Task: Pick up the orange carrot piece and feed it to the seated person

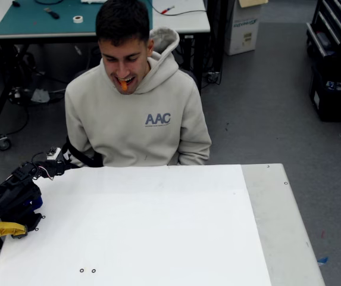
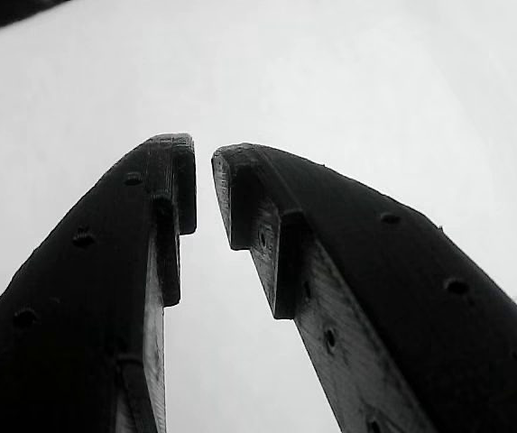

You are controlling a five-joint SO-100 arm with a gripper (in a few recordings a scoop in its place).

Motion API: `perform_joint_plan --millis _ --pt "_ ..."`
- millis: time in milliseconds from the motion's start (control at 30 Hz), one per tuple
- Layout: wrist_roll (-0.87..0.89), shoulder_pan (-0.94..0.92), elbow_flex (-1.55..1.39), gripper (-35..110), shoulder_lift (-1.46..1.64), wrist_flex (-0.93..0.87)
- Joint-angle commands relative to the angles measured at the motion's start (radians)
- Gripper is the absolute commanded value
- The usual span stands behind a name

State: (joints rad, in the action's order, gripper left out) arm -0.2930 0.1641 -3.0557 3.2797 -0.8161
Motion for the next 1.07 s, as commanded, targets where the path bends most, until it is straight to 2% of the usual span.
perform_joint_plan --millis 0,1033 --pt "-0.006 0.015 0.023 -1 0.012 -0.008" --pt "0.0 0.005 0.023 -2 0.006 -0.009"
